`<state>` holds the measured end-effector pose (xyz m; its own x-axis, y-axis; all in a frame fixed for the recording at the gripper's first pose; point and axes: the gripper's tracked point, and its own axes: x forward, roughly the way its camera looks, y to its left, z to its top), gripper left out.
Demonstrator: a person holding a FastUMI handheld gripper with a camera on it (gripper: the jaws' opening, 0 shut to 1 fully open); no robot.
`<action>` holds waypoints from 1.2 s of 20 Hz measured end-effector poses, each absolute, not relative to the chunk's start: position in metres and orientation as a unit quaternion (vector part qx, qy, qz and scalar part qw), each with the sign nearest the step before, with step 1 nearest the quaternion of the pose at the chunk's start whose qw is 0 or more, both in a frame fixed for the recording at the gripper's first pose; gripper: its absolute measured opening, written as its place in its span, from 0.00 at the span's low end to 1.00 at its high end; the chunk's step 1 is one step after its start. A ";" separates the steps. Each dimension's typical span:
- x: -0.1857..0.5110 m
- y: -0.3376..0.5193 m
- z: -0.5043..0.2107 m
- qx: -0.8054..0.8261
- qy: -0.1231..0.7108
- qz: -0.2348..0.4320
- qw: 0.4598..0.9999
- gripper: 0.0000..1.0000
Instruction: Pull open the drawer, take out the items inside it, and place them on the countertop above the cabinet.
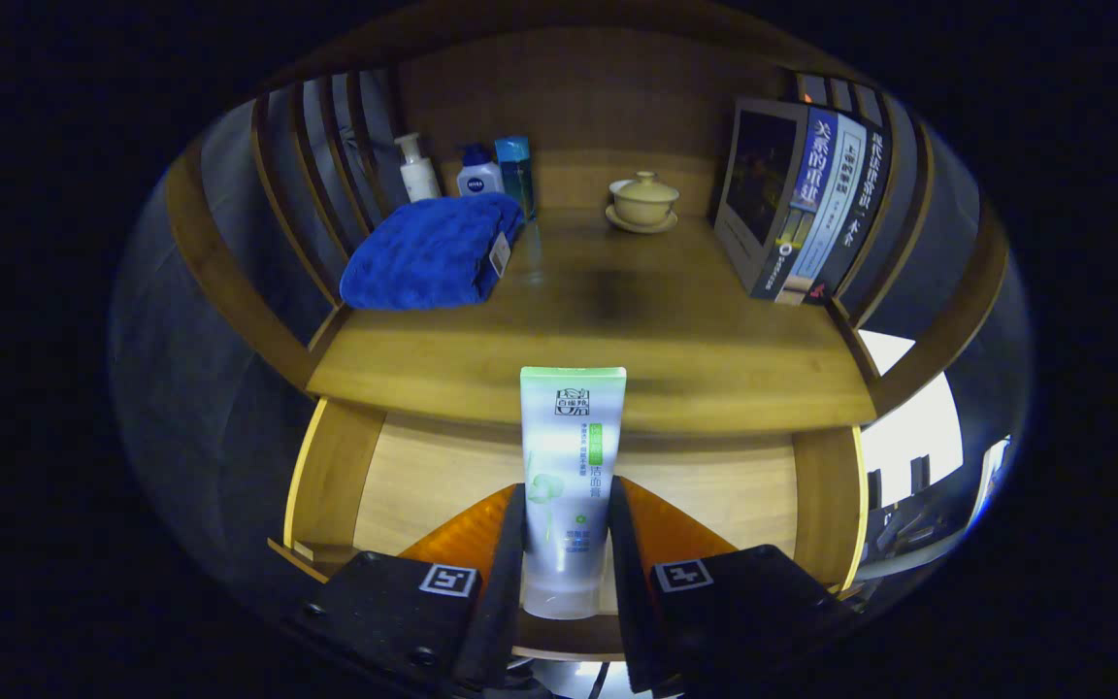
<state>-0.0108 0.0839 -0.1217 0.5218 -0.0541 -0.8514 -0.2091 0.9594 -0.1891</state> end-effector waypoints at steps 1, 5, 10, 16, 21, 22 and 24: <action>-0.003 0.087 -0.120 -0.133 0.483 0.043 0.865 0.53; 0.048 0.087 -0.113 -0.132 0.462 0.018 0.877 0.52; 0.112 0.068 -0.118 -0.130 0.437 -0.027 0.889 0.52; 0.133 0.069 -0.124 -0.128 0.412 -0.033 0.901 0.71; 0.108 0.073 -0.106 -0.149 0.363 -0.016 0.920 1.00; 0.101 0.074 -0.101 -0.154 0.350 -0.014 0.924 1.00; 0.085 0.075 -0.090 -0.151 0.328 -0.010 0.932 1.00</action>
